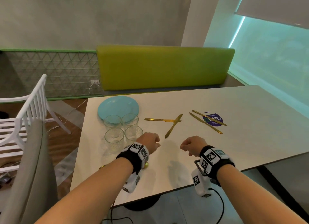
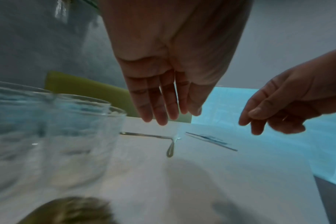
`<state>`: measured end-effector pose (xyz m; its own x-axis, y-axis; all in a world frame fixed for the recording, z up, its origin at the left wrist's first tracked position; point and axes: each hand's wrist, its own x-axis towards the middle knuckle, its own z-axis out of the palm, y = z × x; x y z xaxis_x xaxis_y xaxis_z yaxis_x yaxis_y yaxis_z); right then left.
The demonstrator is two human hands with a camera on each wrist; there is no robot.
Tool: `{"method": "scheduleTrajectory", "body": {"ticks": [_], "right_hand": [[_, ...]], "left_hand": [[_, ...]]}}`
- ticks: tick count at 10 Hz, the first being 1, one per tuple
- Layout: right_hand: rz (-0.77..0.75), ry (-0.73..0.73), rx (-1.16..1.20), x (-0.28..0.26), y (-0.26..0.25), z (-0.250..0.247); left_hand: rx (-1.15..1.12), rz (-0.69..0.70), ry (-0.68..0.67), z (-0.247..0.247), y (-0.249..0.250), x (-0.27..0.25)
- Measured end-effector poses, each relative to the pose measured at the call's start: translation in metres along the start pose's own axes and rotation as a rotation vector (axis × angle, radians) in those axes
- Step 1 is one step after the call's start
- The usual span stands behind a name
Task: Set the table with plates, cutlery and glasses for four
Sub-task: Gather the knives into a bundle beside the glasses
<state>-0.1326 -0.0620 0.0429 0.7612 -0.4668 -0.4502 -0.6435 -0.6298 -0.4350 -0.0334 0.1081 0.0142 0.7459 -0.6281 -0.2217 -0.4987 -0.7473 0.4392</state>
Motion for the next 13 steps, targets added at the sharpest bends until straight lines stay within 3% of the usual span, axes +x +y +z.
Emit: {"method": "scheduleTrajectory", "body": {"ticks": [2, 5, 7, 11, 13], "right_hand": [[0.003, 0.05, -0.018, 0.027, 0.028, -0.032], [0.09, 0.097, -0.02, 0.122, 0.095, -0.095], [0.085, 0.1, -0.043, 0.178, 0.113, -0.123], [0.059, 0.015, -0.062, 0.234, 0.117, -0.116], [0.078, 0.023, -0.114, 0.238, 0.123, -0.11]], "left_hand": [[-0.141, -0.093, -0.048, -0.005, 0.05, 0.06], [0.007, -0.303, -0.166, 0.023, 0.082, 0.161], [0.095, -0.41, -0.269, 0.047, 0.069, 0.218], [0.15, -0.424, -0.244, 0.044, 0.073, 0.236], [0.095, -0.477, -0.306, 0.044, 0.071, 0.233]]}}
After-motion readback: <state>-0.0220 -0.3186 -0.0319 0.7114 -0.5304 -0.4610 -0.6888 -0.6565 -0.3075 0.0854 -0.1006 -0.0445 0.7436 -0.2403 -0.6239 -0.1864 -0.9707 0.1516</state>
